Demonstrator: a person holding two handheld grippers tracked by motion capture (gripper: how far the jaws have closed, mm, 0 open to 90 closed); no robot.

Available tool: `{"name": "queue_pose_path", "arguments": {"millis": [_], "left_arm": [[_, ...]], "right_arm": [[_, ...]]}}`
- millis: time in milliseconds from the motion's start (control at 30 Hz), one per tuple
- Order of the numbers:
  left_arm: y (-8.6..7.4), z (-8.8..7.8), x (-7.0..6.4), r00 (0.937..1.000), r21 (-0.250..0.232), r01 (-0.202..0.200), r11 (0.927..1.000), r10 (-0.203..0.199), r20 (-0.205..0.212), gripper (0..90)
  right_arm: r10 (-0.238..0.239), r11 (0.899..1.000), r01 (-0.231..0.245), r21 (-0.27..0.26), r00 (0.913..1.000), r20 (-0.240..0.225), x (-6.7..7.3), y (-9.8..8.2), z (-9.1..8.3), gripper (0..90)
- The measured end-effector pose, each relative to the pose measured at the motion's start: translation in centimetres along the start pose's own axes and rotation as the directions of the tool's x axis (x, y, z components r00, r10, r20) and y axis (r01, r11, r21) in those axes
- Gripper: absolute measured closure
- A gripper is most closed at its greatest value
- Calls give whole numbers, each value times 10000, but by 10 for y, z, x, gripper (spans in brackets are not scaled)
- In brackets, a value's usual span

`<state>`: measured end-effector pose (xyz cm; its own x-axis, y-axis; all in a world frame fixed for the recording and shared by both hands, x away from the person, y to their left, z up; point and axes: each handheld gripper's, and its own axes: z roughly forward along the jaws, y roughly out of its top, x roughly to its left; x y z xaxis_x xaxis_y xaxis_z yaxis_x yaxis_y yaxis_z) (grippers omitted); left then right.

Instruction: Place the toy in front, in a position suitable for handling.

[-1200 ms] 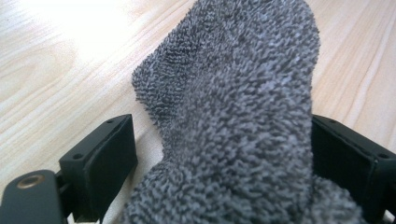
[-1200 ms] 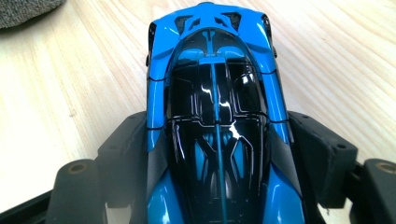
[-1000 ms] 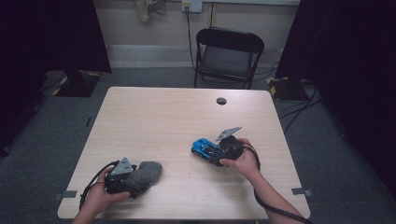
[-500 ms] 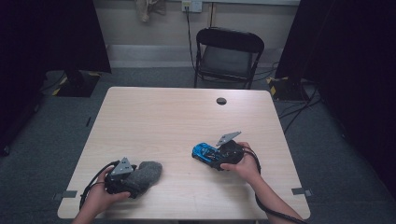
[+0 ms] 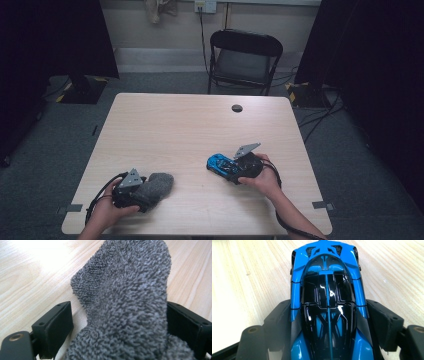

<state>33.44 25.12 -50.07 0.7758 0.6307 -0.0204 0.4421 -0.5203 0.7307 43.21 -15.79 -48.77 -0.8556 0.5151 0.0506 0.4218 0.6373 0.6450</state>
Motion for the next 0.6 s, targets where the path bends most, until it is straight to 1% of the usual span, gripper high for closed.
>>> {"name": "queue_pose_path", "arguments": {"millis": [133, 167, 300, 367, 467, 500, 600], "left_arm": [[0, 0, 0, 10000, 0, -2, 10000, 2, 0, 103], [0, 0, 0, 10000, -1, -6, 10000, 6, -4, 103], [0, 0, 0, 10000, 10, -59, 10000, 59, -44, 103], [0, 0, 0, 10000, 9, -46, 10000, 46, -36, 103], [0, 0, 0, 10000, 11, -51, 10000, 51, -38, 103], [0, 0, 0, 10000, 2, -23, 10000, 23, -16, 103], [0, 0, 0, 10000, 3, -25, 10000, 25, -22, 103]], "right_arm": [[-66, 9998, 65, -167, 10000, -22, 0, -2, 1, 256], [-19, 9998, 18, -202, 10000, -31, -1, -2, 1, 254], [136, 9998, -139, -135, 9996, -248, -2, -1, 0, 229], [116, 9999, -116, -31, 9996, -238, -2, 0, 0, 226], [23, 9998, -27, -218, 9999, -166, -2, 1, 0, 219], [64, 9995, -70, -315, 9998, -197, -2, 1, -1, 214], [65, 9993, -74, -379, 9997, -229, -2, 2, -2, 201]]}}
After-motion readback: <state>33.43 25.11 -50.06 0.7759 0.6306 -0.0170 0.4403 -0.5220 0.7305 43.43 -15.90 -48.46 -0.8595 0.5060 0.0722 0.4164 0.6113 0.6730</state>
